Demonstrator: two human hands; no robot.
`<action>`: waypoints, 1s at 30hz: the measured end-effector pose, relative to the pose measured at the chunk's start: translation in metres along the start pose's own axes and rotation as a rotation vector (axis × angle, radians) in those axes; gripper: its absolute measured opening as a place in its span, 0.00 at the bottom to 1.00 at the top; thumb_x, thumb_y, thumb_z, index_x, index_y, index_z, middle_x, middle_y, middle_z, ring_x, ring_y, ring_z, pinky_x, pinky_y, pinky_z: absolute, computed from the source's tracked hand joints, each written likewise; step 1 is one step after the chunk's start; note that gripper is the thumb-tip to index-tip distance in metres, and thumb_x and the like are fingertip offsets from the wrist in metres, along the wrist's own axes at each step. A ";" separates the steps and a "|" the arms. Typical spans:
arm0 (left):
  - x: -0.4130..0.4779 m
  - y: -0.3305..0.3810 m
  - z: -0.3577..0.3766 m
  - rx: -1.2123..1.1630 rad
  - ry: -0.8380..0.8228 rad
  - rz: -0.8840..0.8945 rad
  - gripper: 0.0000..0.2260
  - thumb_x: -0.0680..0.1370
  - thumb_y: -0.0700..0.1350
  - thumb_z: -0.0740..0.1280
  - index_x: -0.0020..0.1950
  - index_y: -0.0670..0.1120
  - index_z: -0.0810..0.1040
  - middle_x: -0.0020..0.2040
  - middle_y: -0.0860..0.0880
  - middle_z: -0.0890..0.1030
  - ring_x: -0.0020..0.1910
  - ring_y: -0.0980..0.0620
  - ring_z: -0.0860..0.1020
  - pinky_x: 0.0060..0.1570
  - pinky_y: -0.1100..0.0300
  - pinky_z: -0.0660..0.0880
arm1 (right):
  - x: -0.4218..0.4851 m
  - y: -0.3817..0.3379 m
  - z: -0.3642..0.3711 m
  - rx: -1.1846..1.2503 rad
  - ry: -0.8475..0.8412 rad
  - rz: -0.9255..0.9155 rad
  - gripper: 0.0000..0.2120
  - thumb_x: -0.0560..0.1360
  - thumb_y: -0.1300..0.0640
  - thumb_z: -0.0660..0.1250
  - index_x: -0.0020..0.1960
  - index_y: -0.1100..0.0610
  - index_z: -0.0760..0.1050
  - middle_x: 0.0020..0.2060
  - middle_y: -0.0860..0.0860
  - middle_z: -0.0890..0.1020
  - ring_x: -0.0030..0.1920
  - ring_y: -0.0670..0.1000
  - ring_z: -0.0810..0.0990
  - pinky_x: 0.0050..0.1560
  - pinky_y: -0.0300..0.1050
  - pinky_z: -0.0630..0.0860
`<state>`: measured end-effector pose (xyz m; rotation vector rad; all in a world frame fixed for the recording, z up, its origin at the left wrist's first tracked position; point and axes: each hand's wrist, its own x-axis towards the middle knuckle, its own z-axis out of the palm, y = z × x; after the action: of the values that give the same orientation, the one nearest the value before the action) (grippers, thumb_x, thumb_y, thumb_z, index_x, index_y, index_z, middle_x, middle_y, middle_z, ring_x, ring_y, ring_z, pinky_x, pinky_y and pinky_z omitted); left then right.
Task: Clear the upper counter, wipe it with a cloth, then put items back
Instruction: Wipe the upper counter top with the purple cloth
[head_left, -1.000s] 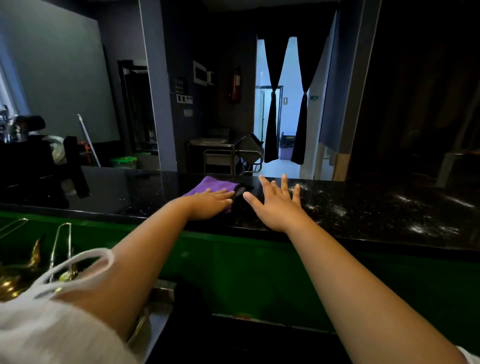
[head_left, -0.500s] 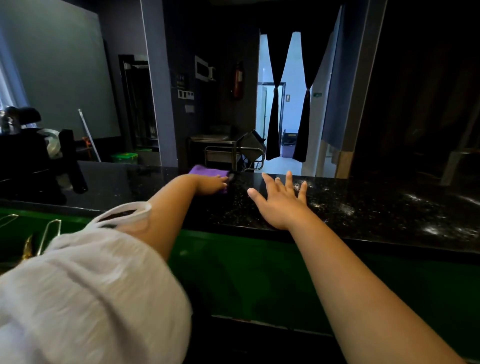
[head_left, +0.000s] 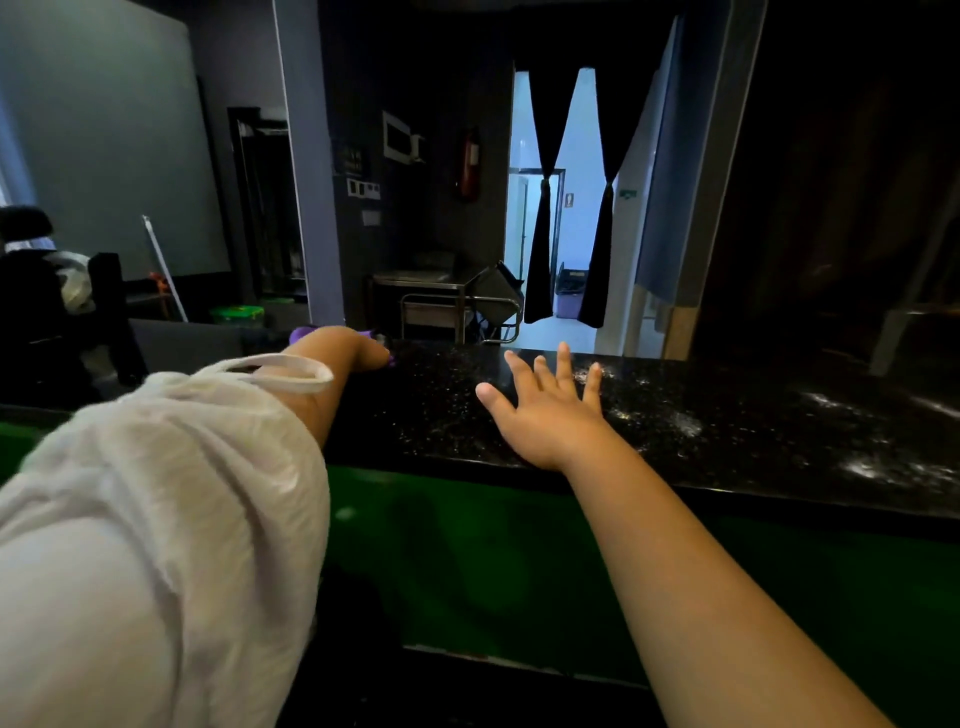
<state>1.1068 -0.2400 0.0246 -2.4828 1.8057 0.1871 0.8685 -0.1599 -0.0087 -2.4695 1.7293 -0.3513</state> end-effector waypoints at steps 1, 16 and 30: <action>0.012 0.005 -0.001 -0.021 -0.002 0.017 0.24 0.81 0.51 0.55 0.73 0.40 0.62 0.74 0.41 0.64 0.73 0.42 0.62 0.73 0.50 0.58 | 0.001 0.000 0.001 0.005 0.000 0.000 0.32 0.78 0.35 0.39 0.78 0.48 0.40 0.77 0.55 0.42 0.73 0.53 0.26 0.67 0.59 0.24; -0.063 0.060 0.006 -0.204 -0.176 0.251 0.22 0.83 0.52 0.49 0.77 0.55 0.50 0.77 0.43 0.54 0.75 0.42 0.56 0.72 0.48 0.52 | -0.002 0.000 -0.001 0.000 0.223 -0.015 0.29 0.81 0.40 0.42 0.78 0.51 0.48 0.77 0.55 0.53 0.76 0.54 0.36 0.72 0.59 0.32; -0.177 0.042 0.042 -0.310 0.004 0.334 0.20 0.83 0.42 0.51 0.76 0.42 0.58 0.77 0.45 0.55 0.76 0.45 0.55 0.75 0.51 0.50 | -0.082 -0.002 0.018 -0.113 0.303 0.086 0.28 0.82 0.47 0.41 0.78 0.60 0.47 0.78 0.54 0.49 0.77 0.52 0.37 0.74 0.56 0.35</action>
<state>1.0108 -0.0813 0.0083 -2.3360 2.3424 0.5170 0.8482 -0.0830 -0.0356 -2.5144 2.0140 -0.6676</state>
